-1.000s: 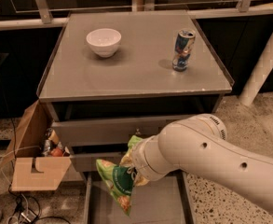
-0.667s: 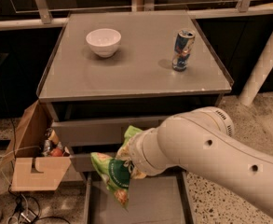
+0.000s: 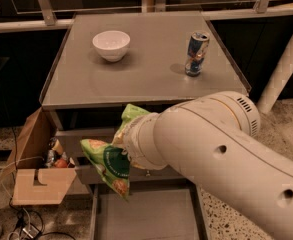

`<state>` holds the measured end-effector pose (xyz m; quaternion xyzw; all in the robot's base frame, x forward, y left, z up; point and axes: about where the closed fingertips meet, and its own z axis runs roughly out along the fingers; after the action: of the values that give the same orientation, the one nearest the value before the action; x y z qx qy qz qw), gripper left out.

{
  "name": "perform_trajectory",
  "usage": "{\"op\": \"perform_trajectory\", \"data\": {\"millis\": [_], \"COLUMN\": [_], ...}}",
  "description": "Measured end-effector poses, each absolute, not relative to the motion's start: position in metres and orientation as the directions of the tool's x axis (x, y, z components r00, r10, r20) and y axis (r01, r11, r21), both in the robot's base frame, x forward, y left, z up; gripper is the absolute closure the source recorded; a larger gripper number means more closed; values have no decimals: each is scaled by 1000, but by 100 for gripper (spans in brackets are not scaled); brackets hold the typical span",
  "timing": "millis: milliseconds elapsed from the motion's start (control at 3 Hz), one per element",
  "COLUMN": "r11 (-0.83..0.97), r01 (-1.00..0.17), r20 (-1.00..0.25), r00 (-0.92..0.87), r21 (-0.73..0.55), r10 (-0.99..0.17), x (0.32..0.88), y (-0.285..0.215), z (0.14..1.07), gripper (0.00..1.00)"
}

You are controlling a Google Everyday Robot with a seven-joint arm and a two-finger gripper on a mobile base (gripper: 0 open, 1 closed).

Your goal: Pick green rice chip bag from bottom drawer and place on counter

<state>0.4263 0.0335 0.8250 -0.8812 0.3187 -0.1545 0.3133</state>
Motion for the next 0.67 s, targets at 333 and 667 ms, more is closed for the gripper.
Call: {"op": "perform_trajectory", "data": {"millis": [333,667], "r11": [-606,-627], "r01": [-457,-407], "r20": [90,149], "r00": [746,750], "r21": [-651,-664], "r10": [-659,-644], "x": [429,444], "y": [31,32], "z": [831,861], "gripper": [100,100]}}
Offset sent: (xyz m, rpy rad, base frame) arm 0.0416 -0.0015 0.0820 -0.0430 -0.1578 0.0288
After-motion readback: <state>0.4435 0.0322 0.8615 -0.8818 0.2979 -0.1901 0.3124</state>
